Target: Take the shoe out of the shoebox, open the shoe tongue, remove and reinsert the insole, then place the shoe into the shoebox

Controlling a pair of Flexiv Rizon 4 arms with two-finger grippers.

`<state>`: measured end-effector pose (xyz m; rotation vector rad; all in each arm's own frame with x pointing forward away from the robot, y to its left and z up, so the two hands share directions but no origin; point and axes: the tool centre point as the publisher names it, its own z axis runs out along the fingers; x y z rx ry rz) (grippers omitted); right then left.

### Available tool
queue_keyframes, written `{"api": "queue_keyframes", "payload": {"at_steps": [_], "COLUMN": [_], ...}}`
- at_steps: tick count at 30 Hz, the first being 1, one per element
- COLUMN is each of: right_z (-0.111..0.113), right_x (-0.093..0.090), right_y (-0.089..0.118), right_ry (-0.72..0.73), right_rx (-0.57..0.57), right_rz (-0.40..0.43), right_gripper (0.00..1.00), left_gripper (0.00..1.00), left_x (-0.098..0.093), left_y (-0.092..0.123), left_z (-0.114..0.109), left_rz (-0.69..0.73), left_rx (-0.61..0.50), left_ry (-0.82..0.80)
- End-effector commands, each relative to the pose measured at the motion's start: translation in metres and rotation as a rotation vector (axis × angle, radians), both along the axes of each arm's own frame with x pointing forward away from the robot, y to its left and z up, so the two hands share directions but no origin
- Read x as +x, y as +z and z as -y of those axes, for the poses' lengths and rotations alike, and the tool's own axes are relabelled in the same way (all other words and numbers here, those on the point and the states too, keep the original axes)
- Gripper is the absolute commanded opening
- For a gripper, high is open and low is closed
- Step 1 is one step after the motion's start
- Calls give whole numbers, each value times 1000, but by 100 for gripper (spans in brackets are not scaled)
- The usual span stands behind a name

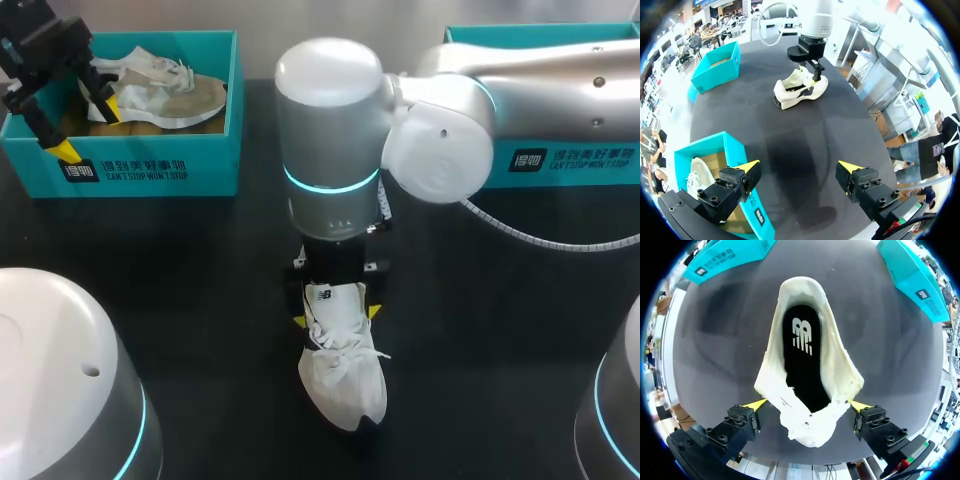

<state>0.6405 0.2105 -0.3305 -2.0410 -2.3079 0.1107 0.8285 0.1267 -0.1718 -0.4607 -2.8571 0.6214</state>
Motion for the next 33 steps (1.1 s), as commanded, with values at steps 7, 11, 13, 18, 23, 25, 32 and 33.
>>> {"api": "queue_keyframes", "payload": {"at_steps": [7, 11, 13, 18, 23, 25, 32, 33], "right_z": [11, 4, 1, 2, 0, 0, -1, -1], "right_x": [-34, -39, -40, -48, -57, -59, -58, -56], "right_y": [22, 34, 38, 45, 49, 49, 52, 51], "right_ry": [-40, -24, -23, -45, -40, -41, -34, -30], "right_rx": [-8, -22, -28, -44, -55, -55, -61, -63], "right_rz": [-14, -14, -14, -6, -23, -29, -20, -18], "right_gripper": [100, 100, 75, 20, 22, 22, 18, 18], "left_gripper": [100, 100, 100, 100, 100, 100, 100, 100], "left_x": [1, 1, 1, 1, 1, 1, 1, 1], "left_y": [0, 0, 0, 0, 0, 0, 0, 0], "left_z": [-1, -1, -1, -1, -1, -1, -1, -1], "left_rz": [-1, -1, -1, -1, -1, -1, -1, -1], "left_rx": [2, 2, 2, 2, 2, 2, 2, 2], "left_ry": [-2, -2, -2, -2, -2, -2, -2, -2]}}
